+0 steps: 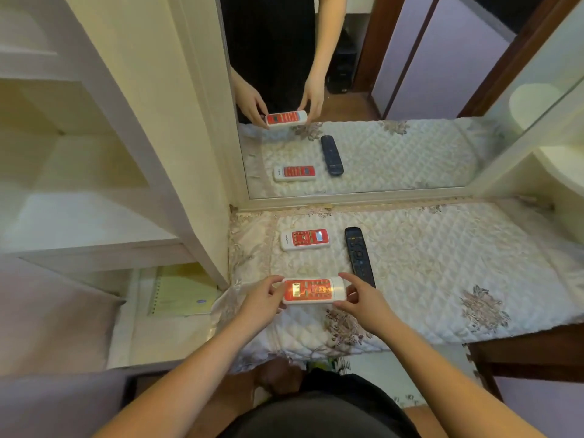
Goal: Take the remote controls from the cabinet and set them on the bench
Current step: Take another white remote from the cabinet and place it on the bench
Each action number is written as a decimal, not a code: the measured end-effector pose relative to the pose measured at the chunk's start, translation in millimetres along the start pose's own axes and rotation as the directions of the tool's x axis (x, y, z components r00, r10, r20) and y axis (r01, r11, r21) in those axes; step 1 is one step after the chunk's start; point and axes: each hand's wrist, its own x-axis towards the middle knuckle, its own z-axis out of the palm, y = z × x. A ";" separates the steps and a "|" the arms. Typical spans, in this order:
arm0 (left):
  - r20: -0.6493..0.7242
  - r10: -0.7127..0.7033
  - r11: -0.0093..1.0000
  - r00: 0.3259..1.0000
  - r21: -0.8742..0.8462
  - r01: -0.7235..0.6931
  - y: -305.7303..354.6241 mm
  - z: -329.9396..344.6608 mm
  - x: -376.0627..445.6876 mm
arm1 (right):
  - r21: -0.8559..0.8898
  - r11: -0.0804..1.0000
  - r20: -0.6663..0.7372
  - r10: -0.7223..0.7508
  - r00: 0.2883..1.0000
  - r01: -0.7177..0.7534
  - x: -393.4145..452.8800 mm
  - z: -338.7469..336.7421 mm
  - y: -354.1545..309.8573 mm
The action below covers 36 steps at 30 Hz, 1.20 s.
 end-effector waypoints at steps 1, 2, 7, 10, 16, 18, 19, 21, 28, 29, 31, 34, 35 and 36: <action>0.017 -0.028 1.000 0.999 -0.006 0.028 0.1 1.8 3.3 | -0.024 1.000 0.013 0.004 1.000 -0.004 6.0 0.2 0.7; 0.036 -0.055 0.998 0.998 -0.009 0.055 0.0 4.0 6.7 | -0.041 0.999 0.027 0.009 1.000 -0.007 12.4 0.1 0.6; 0.041 -0.170 0.982 0.985 -0.075 0.173 1.3 15.3 20.4 | -0.069 0.997 0.118 0.026 0.993 -0.018 40.7 -4.0 3.3; 0.041 -0.185 0.978 0.982 -0.094 0.188 6.9 20.1 26.2 | -0.019 0.999 0.166 0.048 0.985 -0.045 48.1 -6.1 9.1; -0.032 -0.243 0.969 0.969 -0.043 0.242 17.7 29.1 36.4 | 0.062 0.991 0.236 0.103 0.966 -0.121 54.8 -6.9 23.2; -0.041 -0.241 0.970 0.970 0.014 0.242 18.5 29.8 38.6 | 0.088 0.986 0.248 0.118 0.961 -0.144 57.0 -8.3 25.1; -0.046 -0.245 0.968 0.969 0.039 0.246 18.3 30.2 39.0 | 0.094 0.985 0.261 0.116 0.958 -0.145 57.9 -9.3 25.8; -0.057 -0.266 0.963 0.962 0.031 0.268 19.2 31.4 37.6 | 0.108 0.985 0.293 0.097 0.951 -0.134 59.0 -11.3 25.9; -0.093 -0.255 0.963 0.962 0.063 0.261 22.2 38.5 38.6 | 0.117 0.988 0.324 0.063 0.944 -0.106 58.5 -8.8 30.6; -0.098 -0.257 0.963 0.961 0.063 0.263 21.9 38.2 38.7 | 0.126 0.986 0.325 0.059 0.944 -0.105 57.4 -8.2 31.2; -0.123 -0.263 0.960 0.957 0.064 0.272 20.8 36.1 40.4 | 0.127 0.988 0.317 0.047 0.947 -0.092 54.5 -7.8 30.8; -0.156 -0.285 0.952 0.946 0.067 0.298 18.9 33.4 42.5 | 0.166 0.982 0.293 0.040 0.955 -0.092 50.4 -10.0 27.5; -0.169 -0.289 0.951 0.942 0.066 0.303 19.7 33.4 41.9 | 0.184 0.978 0.280 0.039 0.959 -0.093 49.5 -10.9 26.2; -0.181 -0.295 0.949 0.938 0.059 0.309 20.8 34.0 40.6 | 0.198 0.976 0.268 0.037 0.963 -0.093 48.9 -11.8 25.1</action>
